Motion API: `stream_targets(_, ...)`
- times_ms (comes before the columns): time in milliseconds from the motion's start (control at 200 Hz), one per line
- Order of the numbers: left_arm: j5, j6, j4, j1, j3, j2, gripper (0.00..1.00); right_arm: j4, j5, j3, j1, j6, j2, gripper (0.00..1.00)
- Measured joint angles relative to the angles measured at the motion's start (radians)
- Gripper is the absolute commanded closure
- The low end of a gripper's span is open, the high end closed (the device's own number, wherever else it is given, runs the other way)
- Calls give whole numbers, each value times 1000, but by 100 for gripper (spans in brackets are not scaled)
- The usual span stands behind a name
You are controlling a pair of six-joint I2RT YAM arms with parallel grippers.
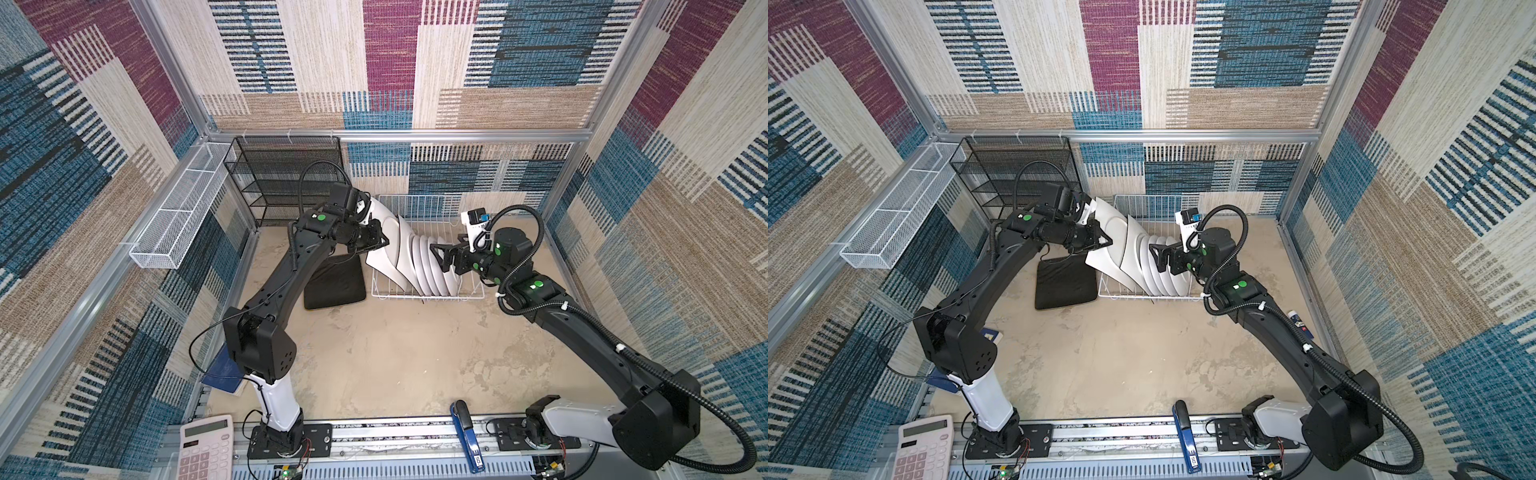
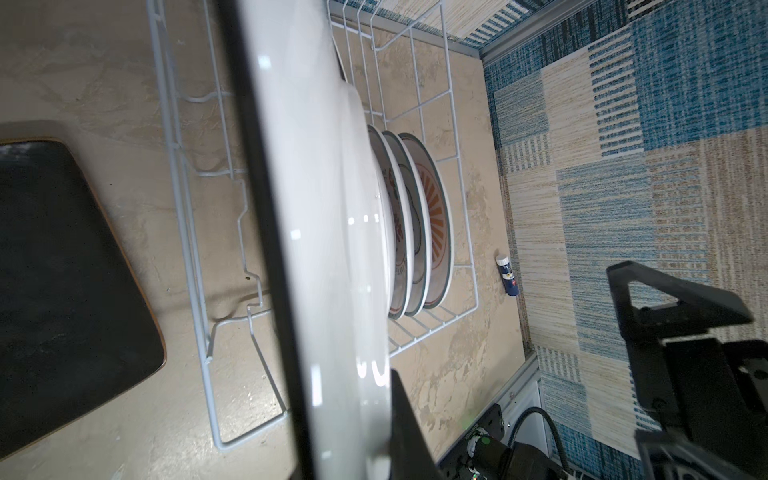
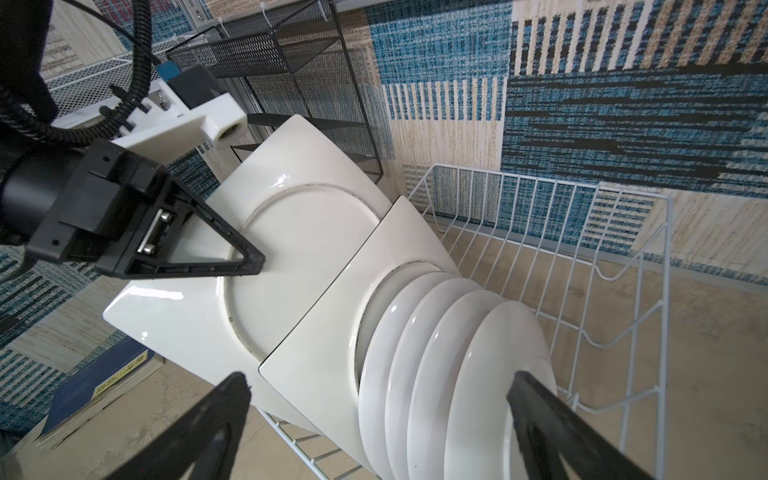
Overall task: Unload the plates from the dish rack
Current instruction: 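Grasp the white square plate's rim with the left gripper and lift it out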
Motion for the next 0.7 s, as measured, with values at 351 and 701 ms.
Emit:
stream_targets(351, -74, 47, -48, 0, -2, -103, 100, 1, -10, -14, 0, 5, -9, 1)
stream_targets(701, -178, 80, -100, 3, -6, -187, 100, 2, -46, -10, 1, 24, 8, 1)
